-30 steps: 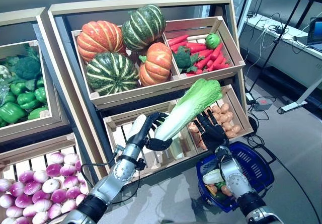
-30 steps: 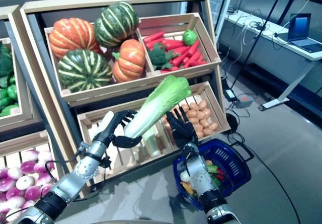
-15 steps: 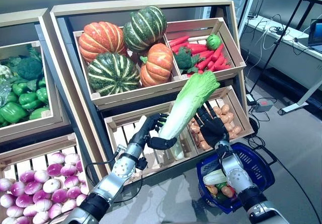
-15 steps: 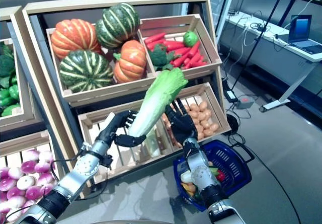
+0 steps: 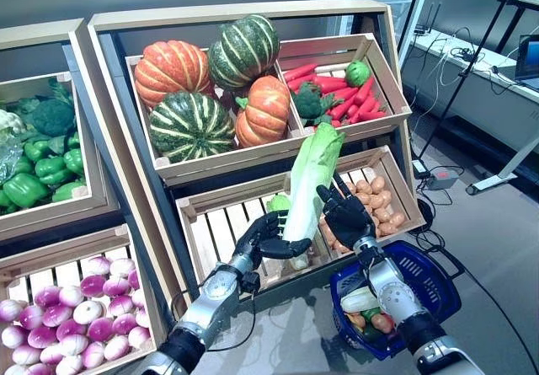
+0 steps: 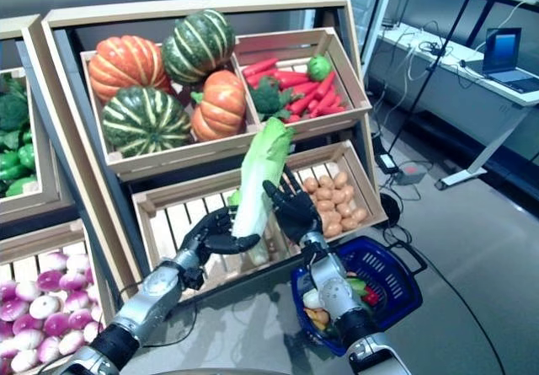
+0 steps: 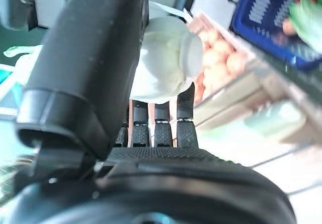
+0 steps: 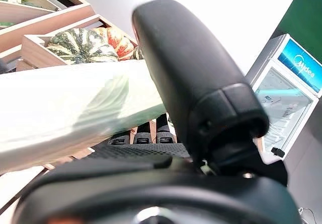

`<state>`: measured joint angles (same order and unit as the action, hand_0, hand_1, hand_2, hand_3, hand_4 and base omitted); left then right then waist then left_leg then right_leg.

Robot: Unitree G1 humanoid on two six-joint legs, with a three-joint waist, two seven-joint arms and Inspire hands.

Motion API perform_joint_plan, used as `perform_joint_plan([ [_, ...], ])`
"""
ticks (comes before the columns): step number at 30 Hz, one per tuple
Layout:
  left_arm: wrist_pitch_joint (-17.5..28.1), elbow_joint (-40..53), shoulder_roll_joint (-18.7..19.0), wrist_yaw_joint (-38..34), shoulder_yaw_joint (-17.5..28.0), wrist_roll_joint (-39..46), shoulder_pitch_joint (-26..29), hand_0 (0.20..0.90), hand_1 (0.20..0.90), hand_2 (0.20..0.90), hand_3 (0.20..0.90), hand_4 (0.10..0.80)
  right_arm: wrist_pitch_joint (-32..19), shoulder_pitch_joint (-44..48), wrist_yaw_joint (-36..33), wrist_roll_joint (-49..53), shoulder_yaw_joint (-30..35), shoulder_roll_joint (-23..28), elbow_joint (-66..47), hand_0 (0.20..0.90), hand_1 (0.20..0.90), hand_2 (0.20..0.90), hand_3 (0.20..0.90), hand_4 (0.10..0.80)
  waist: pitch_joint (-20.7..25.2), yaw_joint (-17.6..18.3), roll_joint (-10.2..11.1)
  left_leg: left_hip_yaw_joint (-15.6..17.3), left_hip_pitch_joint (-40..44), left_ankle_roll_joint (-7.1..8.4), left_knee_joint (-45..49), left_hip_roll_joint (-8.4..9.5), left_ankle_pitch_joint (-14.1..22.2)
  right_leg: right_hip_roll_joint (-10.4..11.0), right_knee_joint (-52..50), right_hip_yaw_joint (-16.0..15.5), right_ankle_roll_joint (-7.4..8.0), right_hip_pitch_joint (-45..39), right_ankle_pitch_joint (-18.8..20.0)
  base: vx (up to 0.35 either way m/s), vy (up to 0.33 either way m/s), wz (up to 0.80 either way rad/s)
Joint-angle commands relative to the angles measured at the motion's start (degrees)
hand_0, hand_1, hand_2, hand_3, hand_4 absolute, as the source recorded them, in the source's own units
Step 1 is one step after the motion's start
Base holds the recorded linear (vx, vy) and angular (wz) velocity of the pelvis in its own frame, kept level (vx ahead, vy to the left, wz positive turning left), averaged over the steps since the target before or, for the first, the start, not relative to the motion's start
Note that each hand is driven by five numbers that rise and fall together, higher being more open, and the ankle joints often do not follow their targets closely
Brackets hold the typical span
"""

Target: Put vegetables into the basket

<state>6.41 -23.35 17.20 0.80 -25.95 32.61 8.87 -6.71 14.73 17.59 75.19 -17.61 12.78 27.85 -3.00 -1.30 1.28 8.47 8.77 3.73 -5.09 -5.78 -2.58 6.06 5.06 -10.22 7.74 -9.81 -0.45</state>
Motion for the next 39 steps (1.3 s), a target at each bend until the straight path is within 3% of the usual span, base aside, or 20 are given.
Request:
perform_joint_plan([
  [1,2.5,-1.6,-2.2,2.0,0.0,-0.4,6.9,0.300,0.300,0.300,0.300,0.400,-1.9,12.0,7.9,1.6,1.3,-4.2,-6.2,0.900,0.900,0.900,0.900,0.800,2.3,0.1,1.1,0.6,-0.6,-1.45,1.1,2.58,5.1,0.8,-1.6,-0.4,-0.64,2.1,0.9,0.000,0.000,0.00],
  [12,3.4,-1.1,-0.3,2.3,-2.7,-11.2,8.4,0.300,0.300,0.300,0.300,0.400,-1.9,12.6,9.3,1.7,1.2,-3.7,-7.4,0.900,0.900,0.900,0.900,0.800,2.2,0.2,1.1,0.3,-0.5,-1.59,1.0,2.80,5.2,0.9,-1.3,-0.3,-0.36,1.9,0.9,0.000,0.000,0.00],
  [16,9.0,1.4,3.5,-2.9,-5.9,-27.9,10.6,0.300,0.300,0.300,0.300,0.400,-2.3,13.3,9.5,0.8,1.1,-3.0,-7.8,0.900,0.900,0.900,0.900,0.800,2.1,0.2,1.2,0.4,-0.6,-1.56,1.0,2.79,5.3,0.8,-1.4,-0.1,-0.27,1.9,0.7,0.000,0.000,0.00],
  [22,13.4,4.6,8.6,-9.1,-9.0,-42.8,13.7,0.300,0.300,0.300,0.300,0.400,-2.7,14.1,9.7,1.2,1.3,-1.4,-7.6,0.900,0.900,0.900,0.900,0.800,2.2,0.3,1.1,0.4,-0.5,-1.55,0.9,2.83,5.5,0.8,-1.2,0.1,-0.15,1.9,0.6,0.000,0.000,0.00],
  [33,19.3,9.8,13.5,-17.2,-12.5,-54.9,14.8,0.300,0.300,0.300,0.300,0.400,-5.4,14.2,8.2,3.4,2.8,0.2,-7.2,0.900,0.900,0.900,0.900,0.800,2.2,0.4,0.9,0.3,-0.4,-1.37,0.5,2.88,5.4,0.7,-0.8,0.0,0.00,1.6,0.8,0.000,0.000,0.00],
  [39,20.5,11.2,13.2,-17.2,-14.1,-53.9,14.6,0.300,0.300,0.300,0.300,0.400,-9.0,14.2,8.6,7.6,4.2,0.0,-7.4,0.900,0.900,0.900,0.900,0.800,2.0,0.6,0.9,0.5,-0.7,-1.31,0.4,2.78,5.3,0.7,-0.8,0.0,0.15,2.1,1.2,0.000,0.000,0.00],
])
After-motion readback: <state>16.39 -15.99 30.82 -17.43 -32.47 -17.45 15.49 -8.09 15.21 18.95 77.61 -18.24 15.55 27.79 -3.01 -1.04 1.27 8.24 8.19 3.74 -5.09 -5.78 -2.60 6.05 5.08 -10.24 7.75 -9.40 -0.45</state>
